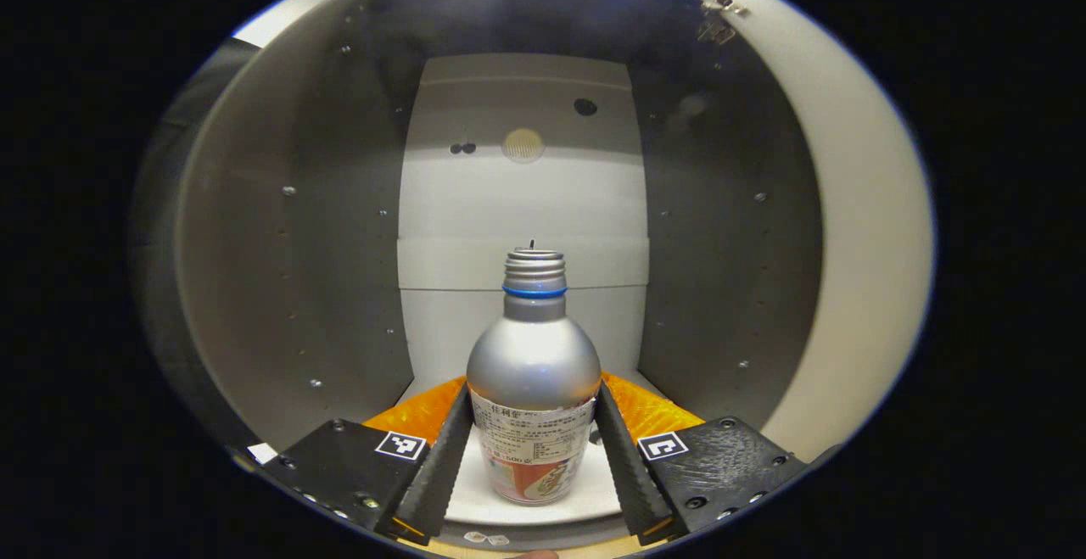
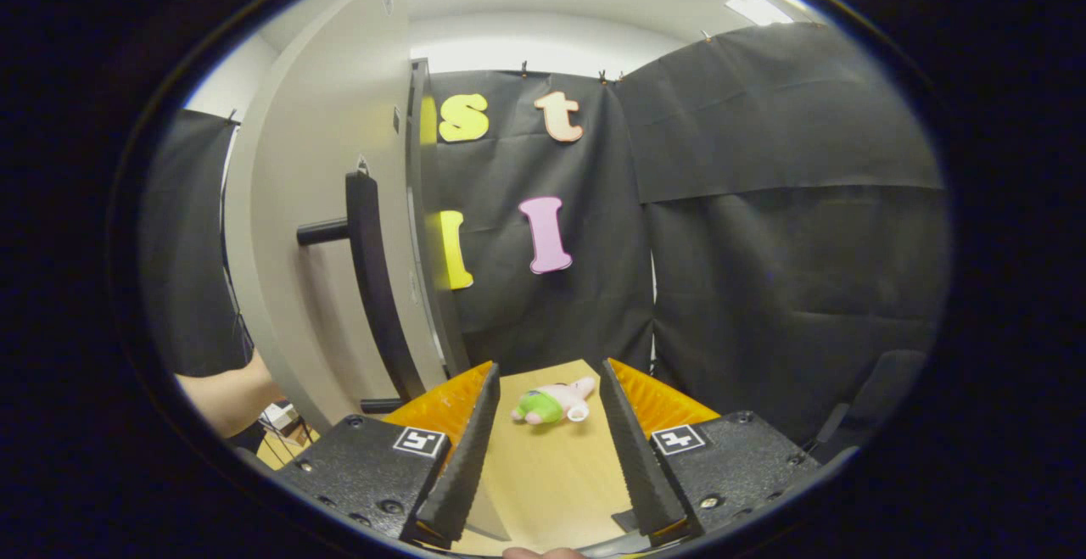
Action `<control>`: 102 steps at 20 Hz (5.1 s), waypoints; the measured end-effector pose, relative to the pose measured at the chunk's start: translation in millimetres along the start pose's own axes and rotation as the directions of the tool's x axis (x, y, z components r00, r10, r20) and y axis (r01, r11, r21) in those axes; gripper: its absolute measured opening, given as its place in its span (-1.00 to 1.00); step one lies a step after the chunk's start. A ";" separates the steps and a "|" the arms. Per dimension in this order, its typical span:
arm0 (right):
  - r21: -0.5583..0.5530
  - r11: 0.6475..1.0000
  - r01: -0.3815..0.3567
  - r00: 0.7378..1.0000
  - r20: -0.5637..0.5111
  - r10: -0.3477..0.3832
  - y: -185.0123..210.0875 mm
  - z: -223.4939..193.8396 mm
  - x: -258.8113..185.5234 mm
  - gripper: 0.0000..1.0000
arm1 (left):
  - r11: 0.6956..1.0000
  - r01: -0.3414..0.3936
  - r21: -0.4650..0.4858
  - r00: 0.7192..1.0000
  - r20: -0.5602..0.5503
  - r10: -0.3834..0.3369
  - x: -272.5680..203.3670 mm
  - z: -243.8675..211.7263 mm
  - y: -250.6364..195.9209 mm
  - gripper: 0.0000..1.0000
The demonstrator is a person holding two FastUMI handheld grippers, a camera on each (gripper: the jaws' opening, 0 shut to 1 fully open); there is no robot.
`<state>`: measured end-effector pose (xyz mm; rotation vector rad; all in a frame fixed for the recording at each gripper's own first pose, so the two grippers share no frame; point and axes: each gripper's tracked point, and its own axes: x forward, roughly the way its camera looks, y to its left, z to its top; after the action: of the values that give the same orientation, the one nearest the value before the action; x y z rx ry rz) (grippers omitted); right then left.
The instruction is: Open the cabinet door with the right hand, grasp the bottle in the cabinet with the left hand and place it on the coaster, then close the cabinet door with the right hand.
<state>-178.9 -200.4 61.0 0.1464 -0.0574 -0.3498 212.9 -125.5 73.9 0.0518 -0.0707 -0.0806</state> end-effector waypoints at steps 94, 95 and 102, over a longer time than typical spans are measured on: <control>-0.053 0.998 0.036 0.999 -0.036 -0.038 -22.5 -43.0 47.4 0.60 | 0.995 -0.081 -0.052 0.997 0.006 0.082 -267.0 -11.8 79.4 1.00; -0.047 0.998 0.036 0.999 -0.022 -0.037 -21.3 -36.8 46.3 0.60 | 0.996 -0.076 -0.041 0.997 0.000 0.076 -265.1 -15.2 76.5 0.83; -0.037 0.999 0.029 0.999 -0.044 -0.031 -32.4 -27.3 31.7 0.61 | 0.996 -0.078 0.044 0.997 0.002 0.078 -253.2 -32.4 72.4 0.84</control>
<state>-157.8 -237.8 30.1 0.1195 -0.0051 -0.3770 -30.8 -31.0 28.2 0.0933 -0.0749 -0.0011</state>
